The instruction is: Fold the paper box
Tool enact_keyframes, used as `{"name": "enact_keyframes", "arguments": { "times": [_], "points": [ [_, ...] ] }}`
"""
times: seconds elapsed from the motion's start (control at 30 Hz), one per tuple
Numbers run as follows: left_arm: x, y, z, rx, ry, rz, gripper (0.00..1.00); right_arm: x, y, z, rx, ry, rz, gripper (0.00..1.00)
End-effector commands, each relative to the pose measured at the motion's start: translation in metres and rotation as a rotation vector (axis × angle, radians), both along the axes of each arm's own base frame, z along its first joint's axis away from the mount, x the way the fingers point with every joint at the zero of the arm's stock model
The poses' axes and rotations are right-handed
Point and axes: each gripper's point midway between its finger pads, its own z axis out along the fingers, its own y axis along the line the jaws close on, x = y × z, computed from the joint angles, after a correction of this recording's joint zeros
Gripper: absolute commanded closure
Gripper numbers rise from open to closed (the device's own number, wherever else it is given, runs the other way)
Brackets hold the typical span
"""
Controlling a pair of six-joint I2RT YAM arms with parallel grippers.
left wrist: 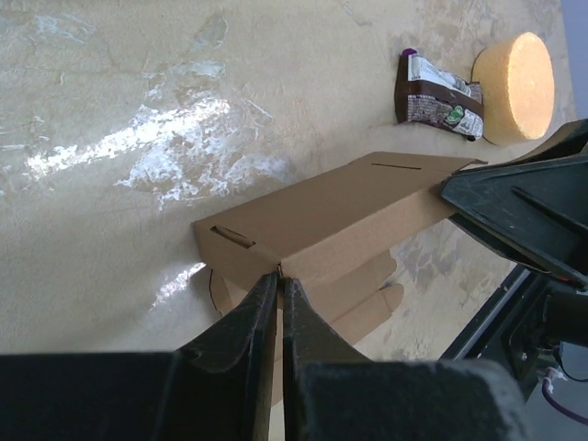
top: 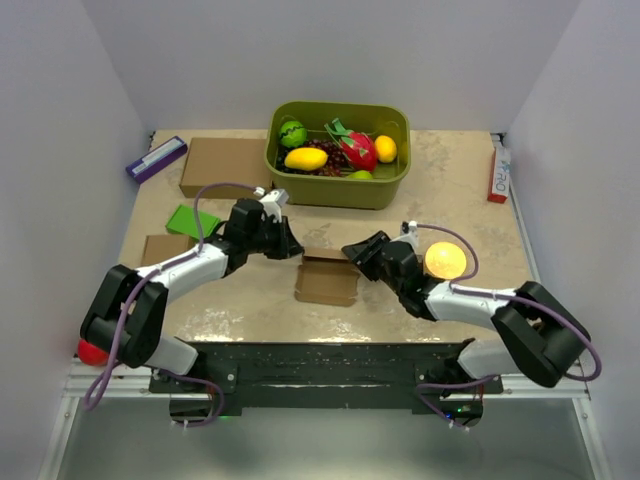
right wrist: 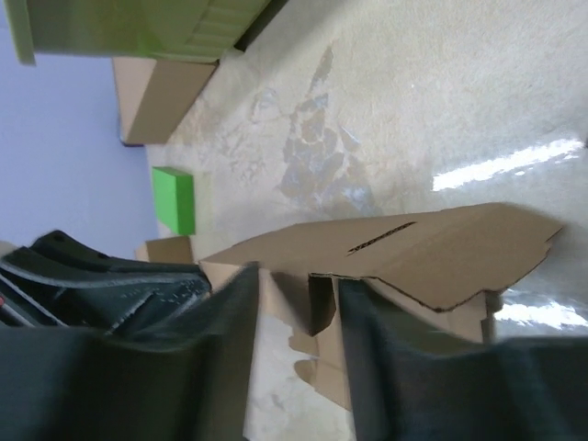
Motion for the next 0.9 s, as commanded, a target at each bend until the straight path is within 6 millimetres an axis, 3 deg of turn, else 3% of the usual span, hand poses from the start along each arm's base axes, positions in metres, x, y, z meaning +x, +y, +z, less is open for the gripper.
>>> {"name": "enact_keyframes", "arguments": {
  "times": [0.0,0.17,0.3,0.4,0.6,0.67,0.73,0.87],
  "points": [
    [-0.009,0.005,-0.017,0.028,0.096,-0.005,1.00,0.000,-0.014,0.027,-0.123,-0.088,0.007,0.47],
    [-0.004,0.007,-0.014,0.023,0.091,0.009,1.00,-0.021,-0.028,0.024,-0.308,-0.109,0.055,0.45],
    [0.003,0.003,-0.010,0.014,0.086,0.011,1.00,-0.040,-0.016,0.030,-0.409,-0.151,0.128,0.53],
    [0.007,0.001,-0.008,0.013,0.081,0.008,1.00,-0.044,-0.013,0.020,-0.521,-0.125,0.147,0.60],
    [0.010,0.002,-0.008,0.014,0.077,0.008,1.00,-0.035,0.002,-0.009,-0.599,-0.052,0.182,0.62],
    [0.011,0.002,-0.007,0.012,0.075,0.006,1.00,-0.029,0.003,-0.011,-0.615,-0.040,0.158,0.62],
    [0.013,0.002,-0.006,0.011,0.073,0.005,1.00,-0.025,-0.004,-0.023,-0.660,-0.004,0.133,0.62],
    [0.013,0.003,-0.006,0.008,0.076,0.005,1.00,-0.019,-0.013,-0.030,-0.673,0.011,0.100,0.62]
  ]
}}
